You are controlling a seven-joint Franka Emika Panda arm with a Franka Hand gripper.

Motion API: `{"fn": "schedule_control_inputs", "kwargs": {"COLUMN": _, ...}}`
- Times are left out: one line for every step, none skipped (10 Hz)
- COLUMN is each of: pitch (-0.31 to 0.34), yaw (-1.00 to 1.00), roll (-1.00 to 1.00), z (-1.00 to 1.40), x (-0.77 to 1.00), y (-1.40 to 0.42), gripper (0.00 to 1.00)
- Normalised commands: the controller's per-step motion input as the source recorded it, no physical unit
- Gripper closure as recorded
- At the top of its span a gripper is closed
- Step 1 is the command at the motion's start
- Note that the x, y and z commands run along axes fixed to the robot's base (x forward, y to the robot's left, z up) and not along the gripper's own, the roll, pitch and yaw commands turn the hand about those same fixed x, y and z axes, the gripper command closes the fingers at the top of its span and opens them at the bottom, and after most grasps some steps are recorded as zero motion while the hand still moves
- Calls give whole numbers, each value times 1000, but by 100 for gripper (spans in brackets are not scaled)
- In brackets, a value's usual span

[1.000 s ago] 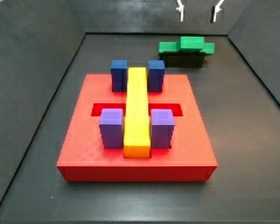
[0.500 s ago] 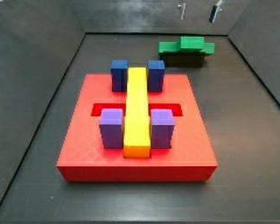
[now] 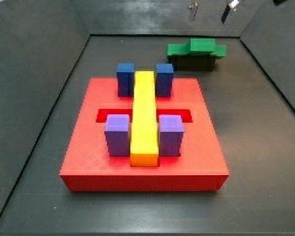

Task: Pick up the green object. Move up. Place the green object on the fixture. Regrasp the green object. Move to above the board. Insert the green object.
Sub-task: Regrasp the green object.

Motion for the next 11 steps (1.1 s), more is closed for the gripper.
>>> {"fn": "schedule_control_inputs", "kwargs": {"pitch": 231, "yaw": -297, "roll": 1000, "z": 123, "x": -83, "y": -234, "gripper": 0}}
{"fn": "schedule_control_inputs", "kwargs": {"pitch": 209, "yaw": -417, "roll": 1000, "z": 49, "x": 0, "y": -197, "gripper": 0}}
{"fn": "schedule_control_inputs", "kwargs": {"pitch": 194, "yaw": -503, "roll": 949, "z": 26, "x": -6, "y": -180, "gripper": 0}}
{"fn": "schedule_control_inputs", "kwargs": {"pitch": 103, "yaw": -529, "roll": 891, "z": 20, "x": 0, "y": -231, "gripper": 0}}
{"fn": "schedule_control_inputs", "kwargs": {"pitch": 77, "yaw": -491, "roll": 574, "z": 0, "x": 126, "y": -383, "gripper": 0}}
{"fn": "schedule_control_inputs", "kwargs": {"pitch": -77, "yaw": -346, "roll": 320, "z": -103, "x": 191, "y": -434, "gripper": 0}}
{"fn": "schedule_control_inputs", "kwargs": {"pitch": -63, "yaw": -263, "roll": 346, "z": -80, "x": 211, "y": -403, "gripper": 0}}
{"fn": "schedule_control_inputs", "kwargs": {"pitch": 0, "yaw": -91, "roll": 426, "z": -60, "x": 29, "y": -300, "gripper": 0}}
{"fn": "schedule_control_inputs", "kwargs": {"pitch": 0, "yaw": 0, "roll": 569, "z": -140, "x": 0, "y": -189, "gripper": 0}}
{"fn": "schedule_control_inputs", "kwargs": {"pitch": 0, "yaw": 297, "roll": 797, "z": -226, "x": 0, "y": -57, "gripper": 0}}
{"fn": "schedule_control_inputs", "kwargs": {"pitch": -6, "yaw": 449, "roll": 829, "z": -280, "x": 0, "y": -37, "gripper": 0}}
